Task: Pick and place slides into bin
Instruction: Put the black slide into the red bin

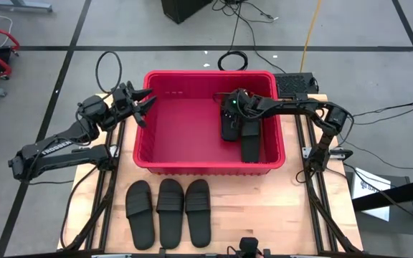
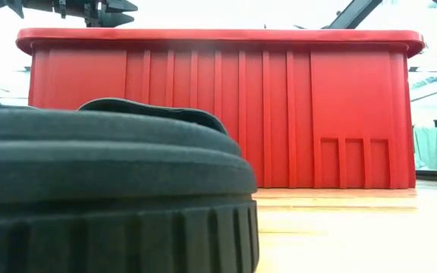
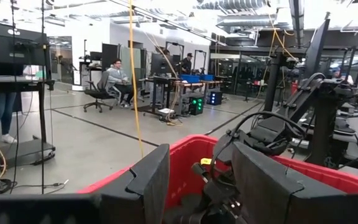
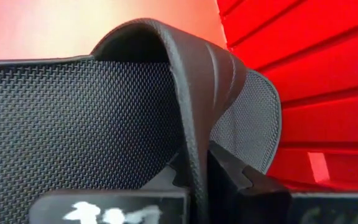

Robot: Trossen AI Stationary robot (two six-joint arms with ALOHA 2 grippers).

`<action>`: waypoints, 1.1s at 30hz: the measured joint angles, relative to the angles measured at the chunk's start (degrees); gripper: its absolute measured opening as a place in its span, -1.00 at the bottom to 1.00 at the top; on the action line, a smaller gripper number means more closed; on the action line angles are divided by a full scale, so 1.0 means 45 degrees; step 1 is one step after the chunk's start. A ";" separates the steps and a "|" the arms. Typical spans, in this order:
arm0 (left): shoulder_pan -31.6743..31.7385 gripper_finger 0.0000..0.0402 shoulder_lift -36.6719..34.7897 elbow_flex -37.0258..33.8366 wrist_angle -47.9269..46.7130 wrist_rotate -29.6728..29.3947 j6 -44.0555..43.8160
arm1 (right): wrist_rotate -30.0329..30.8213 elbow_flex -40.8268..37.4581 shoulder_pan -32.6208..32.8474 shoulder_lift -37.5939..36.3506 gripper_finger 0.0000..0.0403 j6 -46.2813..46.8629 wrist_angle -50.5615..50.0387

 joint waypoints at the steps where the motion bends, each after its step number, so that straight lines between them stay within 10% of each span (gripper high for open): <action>1: 0.0000 -0.11 0.0000 0.0000 0.0005 0.0000 -0.0005 | -0.0004 -0.0076 0.0000 0.0000 -0.92 0.0025 0.0115; 18: 0.0000 -0.11 0.0000 0.0000 0.0019 0.0272 -0.0365 | -0.0110 -0.0354 -0.0141 -0.0005 -0.90 -0.0015 0.0661; 33: 0.0000 -0.11 0.0000 0.0005 -0.0017 0.0277 -0.0384 | 0.0002 -0.0368 -0.0054 -0.0005 -0.44 -0.0148 0.0918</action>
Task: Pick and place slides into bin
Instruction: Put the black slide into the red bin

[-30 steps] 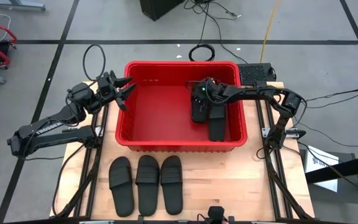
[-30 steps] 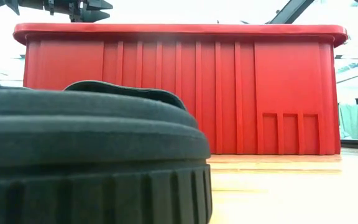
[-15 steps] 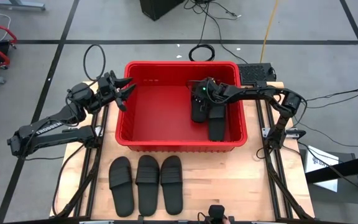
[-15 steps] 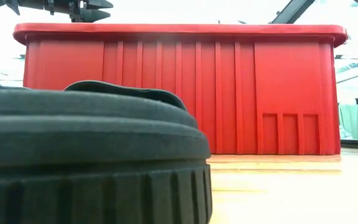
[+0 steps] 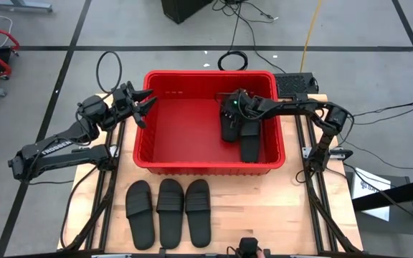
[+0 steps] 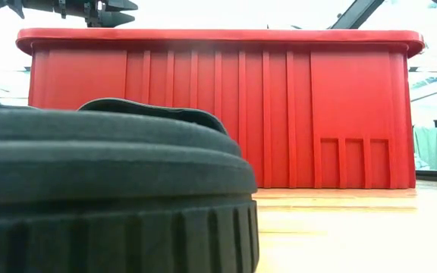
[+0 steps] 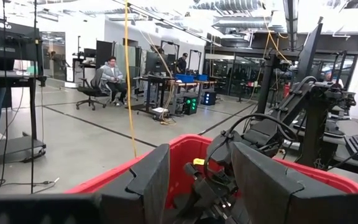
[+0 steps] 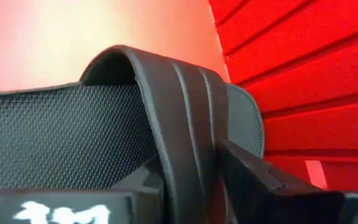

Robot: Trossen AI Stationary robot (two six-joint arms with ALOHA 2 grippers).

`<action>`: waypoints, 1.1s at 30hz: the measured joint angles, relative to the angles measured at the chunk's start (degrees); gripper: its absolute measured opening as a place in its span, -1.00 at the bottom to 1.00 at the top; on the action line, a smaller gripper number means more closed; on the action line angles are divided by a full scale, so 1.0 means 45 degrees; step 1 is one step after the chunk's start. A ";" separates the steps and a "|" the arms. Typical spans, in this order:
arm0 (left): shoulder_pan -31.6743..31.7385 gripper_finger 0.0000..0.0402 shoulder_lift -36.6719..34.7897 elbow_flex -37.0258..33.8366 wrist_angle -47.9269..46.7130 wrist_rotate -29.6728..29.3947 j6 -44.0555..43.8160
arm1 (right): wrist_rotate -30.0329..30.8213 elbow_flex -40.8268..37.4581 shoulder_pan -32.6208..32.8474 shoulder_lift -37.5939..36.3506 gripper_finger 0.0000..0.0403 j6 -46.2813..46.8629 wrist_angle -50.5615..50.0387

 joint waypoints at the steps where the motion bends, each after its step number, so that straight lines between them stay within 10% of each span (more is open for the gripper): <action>1: 0.0000 -0.11 0.0000 0.0000 -0.0002 0.0000 0.0000 | -0.0008 0.0000 0.0042 0.0000 -0.41 -0.0006 -0.0003; 33: -0.0005 -0.11 -0.0005 0.0005 -0.0255 0.0646 -0.0141 | -0.0024 0.0000 0.1205 -0.1699 -0.22 0.0238 -0.0767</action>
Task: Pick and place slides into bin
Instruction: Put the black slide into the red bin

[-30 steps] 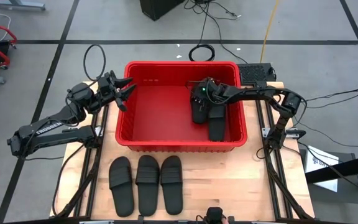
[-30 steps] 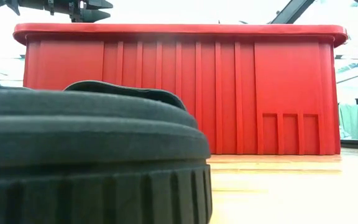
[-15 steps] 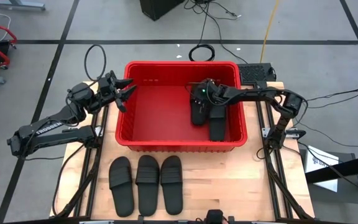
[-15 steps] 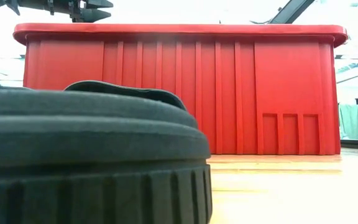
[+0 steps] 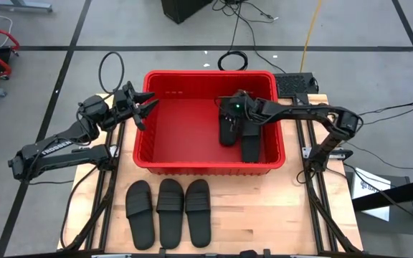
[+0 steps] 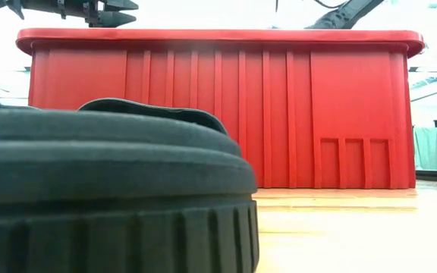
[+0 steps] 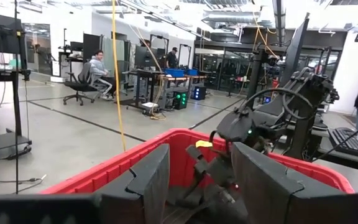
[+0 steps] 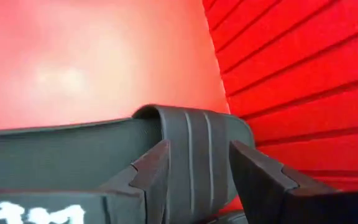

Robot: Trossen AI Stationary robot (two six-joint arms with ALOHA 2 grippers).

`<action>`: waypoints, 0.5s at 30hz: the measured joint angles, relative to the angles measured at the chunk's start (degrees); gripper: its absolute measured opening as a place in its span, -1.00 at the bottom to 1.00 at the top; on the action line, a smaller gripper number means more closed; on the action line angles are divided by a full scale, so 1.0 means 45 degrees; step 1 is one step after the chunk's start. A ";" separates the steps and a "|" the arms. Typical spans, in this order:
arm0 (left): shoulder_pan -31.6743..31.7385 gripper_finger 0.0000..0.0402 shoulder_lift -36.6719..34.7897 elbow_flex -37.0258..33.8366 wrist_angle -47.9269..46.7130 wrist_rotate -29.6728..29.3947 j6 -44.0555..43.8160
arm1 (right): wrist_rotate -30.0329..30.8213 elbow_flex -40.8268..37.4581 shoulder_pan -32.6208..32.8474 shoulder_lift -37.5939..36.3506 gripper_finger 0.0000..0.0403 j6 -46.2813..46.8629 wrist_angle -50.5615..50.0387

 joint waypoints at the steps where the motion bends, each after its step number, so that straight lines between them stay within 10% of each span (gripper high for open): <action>1: 0.0004 -0.11 0.0000 0.0000 0.0000 0.0000 0.0000 | -0.0001 0.0000 0.0072 -0.0088 -0.22 0.0068 -0.0016; 15: 0.0000 -0.11 0.0002 0.0000 -0.0355 0.0756 -0.0204 | 0.0038 0.0005 0.0890 -0.1235 -0.22 0.0877 0.0123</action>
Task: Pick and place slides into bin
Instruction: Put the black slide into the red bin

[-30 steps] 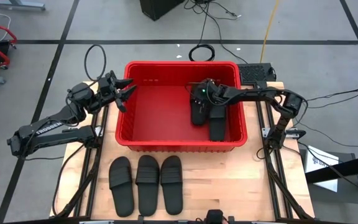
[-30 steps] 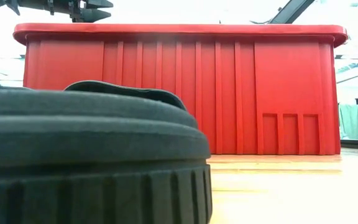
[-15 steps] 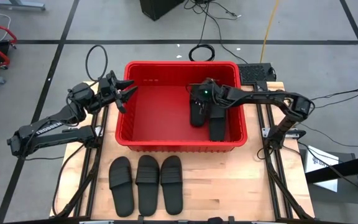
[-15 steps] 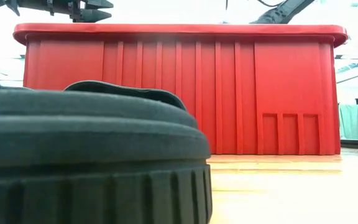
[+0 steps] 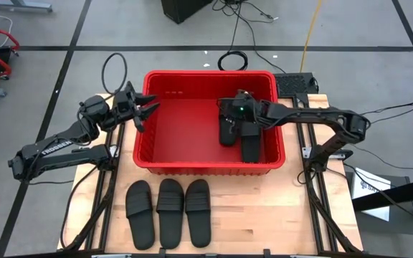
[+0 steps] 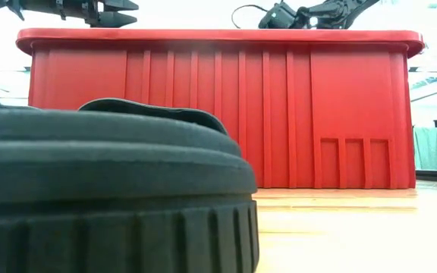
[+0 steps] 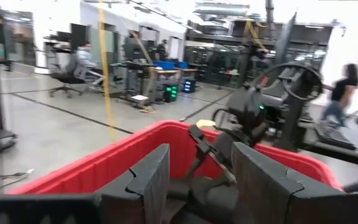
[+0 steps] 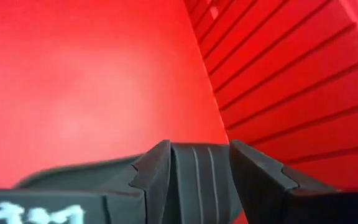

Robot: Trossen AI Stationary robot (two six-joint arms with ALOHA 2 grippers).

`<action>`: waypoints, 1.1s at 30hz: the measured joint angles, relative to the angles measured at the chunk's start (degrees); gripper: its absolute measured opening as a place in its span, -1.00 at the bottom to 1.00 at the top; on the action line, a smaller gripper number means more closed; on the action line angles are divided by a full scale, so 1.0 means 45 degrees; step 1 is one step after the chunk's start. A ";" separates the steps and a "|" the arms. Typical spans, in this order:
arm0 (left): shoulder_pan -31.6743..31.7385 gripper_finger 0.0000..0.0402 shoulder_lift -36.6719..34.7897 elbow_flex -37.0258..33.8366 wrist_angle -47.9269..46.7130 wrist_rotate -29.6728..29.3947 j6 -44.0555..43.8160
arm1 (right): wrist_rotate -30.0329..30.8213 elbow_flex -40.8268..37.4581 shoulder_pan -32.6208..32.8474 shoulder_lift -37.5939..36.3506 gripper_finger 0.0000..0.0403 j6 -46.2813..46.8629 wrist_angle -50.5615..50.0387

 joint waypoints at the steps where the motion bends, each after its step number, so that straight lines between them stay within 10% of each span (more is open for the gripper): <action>1: -0.0003 -0.11 -0.0002 0.0000 0.0000 0.0200 -0.0005 | -0.0005 0.0000 0.0052 -0.0071 -0.22 0.0140 0.0052; 15: -0.0611 -0.11 -0.0022 0.0000 0.0908 0.2914 -0.0610 | 0.0000 0.0001 0.1592 -0.0753 -0.24 0.0997 0.0998; 33: -0.3473 -0.11 -0.0095 0.0000 0.0867 0.3280 -0.0086 | 0.0000 0.0005 0.4860 -0.1767 -0.29 0.1604 0.2713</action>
